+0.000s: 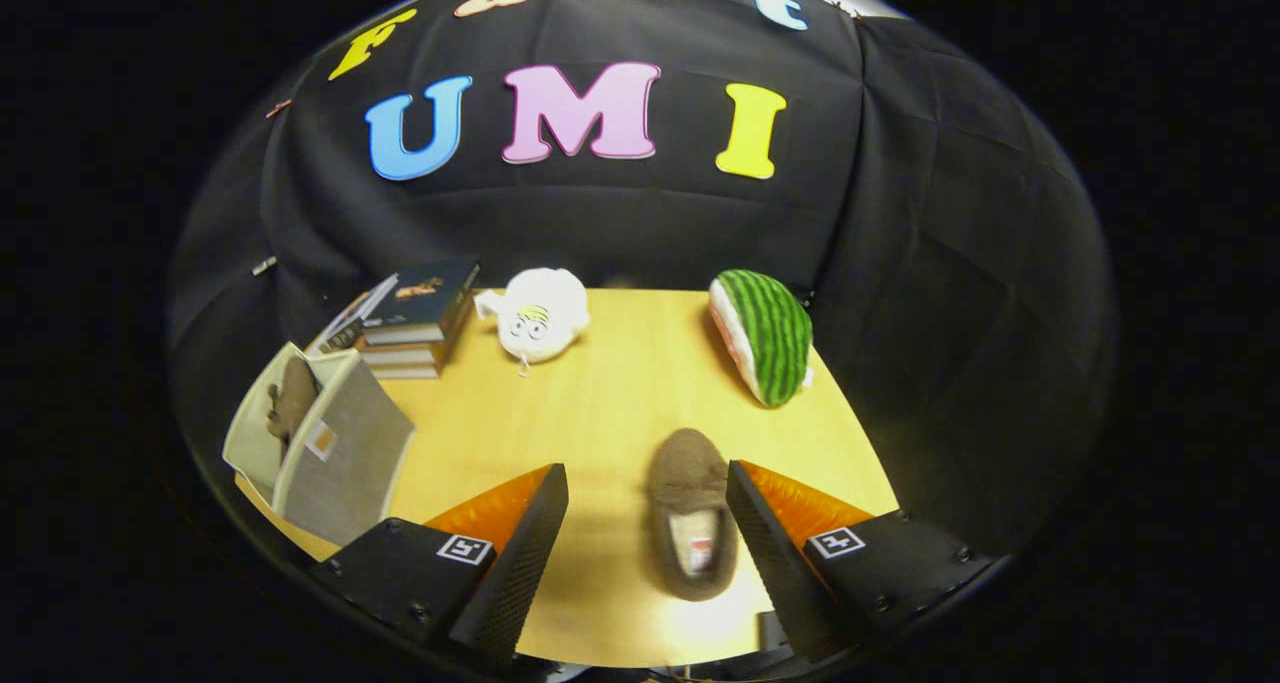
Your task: Open the storage box then place both shoes into the box .Put the left shoe in first, then the right shoe, with the right side of both shoes facing outward in a uniform manner.
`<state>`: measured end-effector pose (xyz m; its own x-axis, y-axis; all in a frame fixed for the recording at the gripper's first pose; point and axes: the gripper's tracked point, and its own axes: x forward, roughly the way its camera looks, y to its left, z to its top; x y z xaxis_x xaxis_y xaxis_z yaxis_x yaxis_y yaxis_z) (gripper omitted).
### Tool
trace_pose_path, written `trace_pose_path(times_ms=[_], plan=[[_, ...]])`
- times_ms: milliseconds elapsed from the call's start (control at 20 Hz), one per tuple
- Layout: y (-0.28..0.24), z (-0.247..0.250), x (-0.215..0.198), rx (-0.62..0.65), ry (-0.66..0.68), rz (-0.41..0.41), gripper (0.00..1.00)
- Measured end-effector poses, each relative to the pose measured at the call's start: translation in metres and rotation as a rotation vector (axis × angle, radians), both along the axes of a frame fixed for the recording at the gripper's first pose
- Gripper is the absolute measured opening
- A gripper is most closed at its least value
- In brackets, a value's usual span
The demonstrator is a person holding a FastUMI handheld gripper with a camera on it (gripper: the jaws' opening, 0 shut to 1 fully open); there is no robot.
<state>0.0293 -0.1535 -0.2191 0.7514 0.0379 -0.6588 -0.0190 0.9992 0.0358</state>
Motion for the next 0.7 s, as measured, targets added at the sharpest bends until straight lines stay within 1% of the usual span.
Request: trace_pose_path(times_ms=[200,350,550,700], plan=[[-0.046,-0.062,-0.003,-0.048,0.09,0.047,0.98],[-0.07,-0.108,-0.003,-0.052,0.18,0.067,0.96],[-0.078,-0.152,0.004,-0.008,0.253,0.06,0.96],[-0.069,-0.17,0.019,0.045,0.282,0.057,0.96]])
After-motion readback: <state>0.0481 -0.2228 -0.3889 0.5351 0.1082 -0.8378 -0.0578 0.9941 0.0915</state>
